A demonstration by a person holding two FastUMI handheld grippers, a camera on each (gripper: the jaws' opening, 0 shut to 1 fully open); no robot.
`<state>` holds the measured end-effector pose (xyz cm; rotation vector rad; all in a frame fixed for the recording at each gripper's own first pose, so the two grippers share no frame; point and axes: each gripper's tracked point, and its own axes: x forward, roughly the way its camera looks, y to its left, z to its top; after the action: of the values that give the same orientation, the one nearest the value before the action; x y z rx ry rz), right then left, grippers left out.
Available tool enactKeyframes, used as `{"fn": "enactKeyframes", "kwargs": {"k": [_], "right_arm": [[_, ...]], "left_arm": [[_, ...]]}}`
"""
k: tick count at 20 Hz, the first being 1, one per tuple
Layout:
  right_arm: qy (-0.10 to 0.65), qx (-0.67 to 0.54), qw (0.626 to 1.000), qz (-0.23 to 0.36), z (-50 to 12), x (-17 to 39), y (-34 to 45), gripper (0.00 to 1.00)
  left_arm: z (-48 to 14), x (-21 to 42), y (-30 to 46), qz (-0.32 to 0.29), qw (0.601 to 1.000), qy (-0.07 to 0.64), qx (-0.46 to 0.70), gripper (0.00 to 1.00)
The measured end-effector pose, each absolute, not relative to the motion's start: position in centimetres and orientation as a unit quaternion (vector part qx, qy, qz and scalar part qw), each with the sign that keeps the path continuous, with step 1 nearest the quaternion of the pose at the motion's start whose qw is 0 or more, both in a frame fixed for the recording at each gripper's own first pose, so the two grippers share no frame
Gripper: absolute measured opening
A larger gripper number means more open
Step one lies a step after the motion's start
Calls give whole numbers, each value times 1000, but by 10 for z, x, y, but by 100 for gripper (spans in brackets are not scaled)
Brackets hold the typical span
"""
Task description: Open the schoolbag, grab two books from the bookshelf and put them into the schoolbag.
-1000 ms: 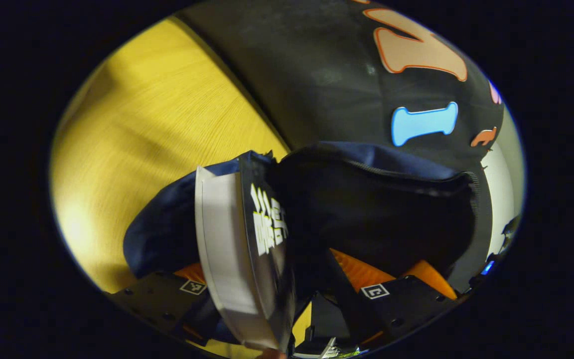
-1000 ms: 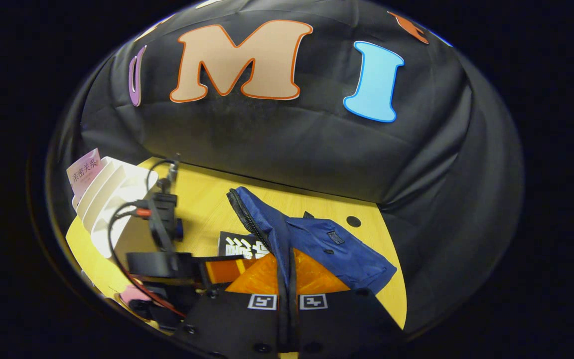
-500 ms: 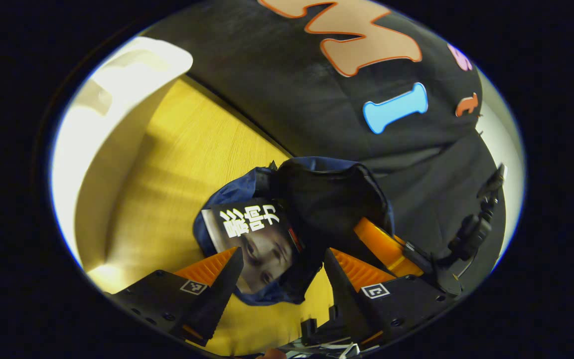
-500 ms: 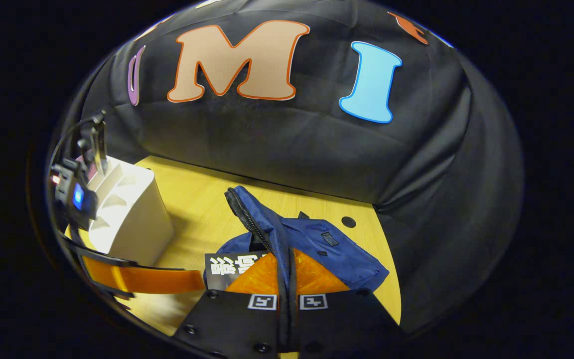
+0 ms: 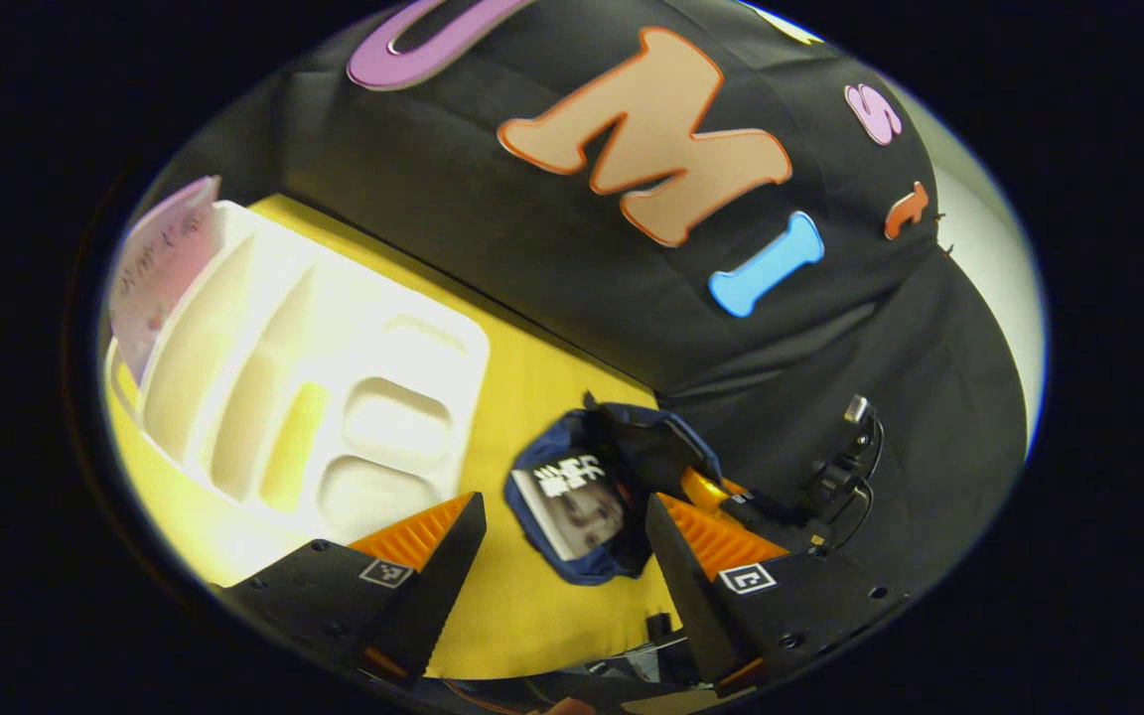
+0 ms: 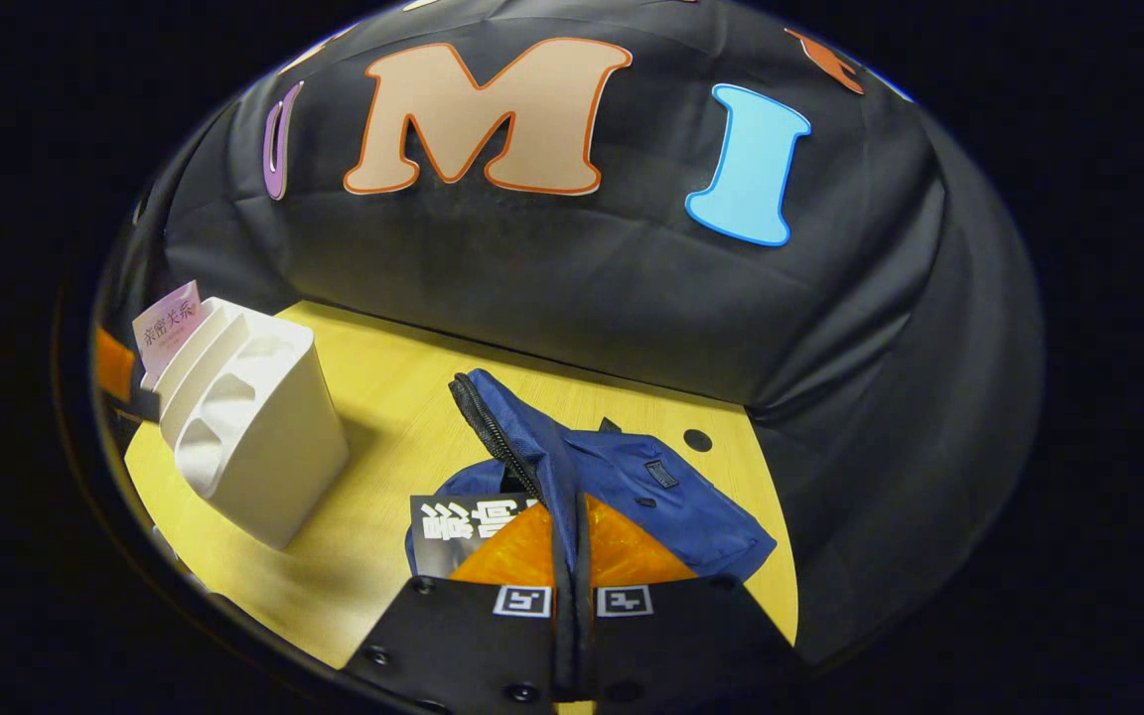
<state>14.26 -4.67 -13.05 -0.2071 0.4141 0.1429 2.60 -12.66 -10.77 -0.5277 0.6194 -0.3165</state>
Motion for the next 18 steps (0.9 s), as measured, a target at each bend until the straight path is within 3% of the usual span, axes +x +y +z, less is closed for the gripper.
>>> {"fn": "enactKeyframes", "kwargs": {"k": [4,11,16,18], "right_arm": [[212,-98,970,72,-137,142,-45,2],[216,-97,970,59,-142,143,-43,3],[224,-88,970,39,-144,143,-42,1],[225,-91,970,32,-146,142,-42,3]], "left_arm": [[-93,16,-21,-83,928,317,-175,95],[-73,25,116,3,917,397,-29,95],[-82,58,164,6,885,460,71,92],[-98,78,171,1,874,478,85,94]]}}
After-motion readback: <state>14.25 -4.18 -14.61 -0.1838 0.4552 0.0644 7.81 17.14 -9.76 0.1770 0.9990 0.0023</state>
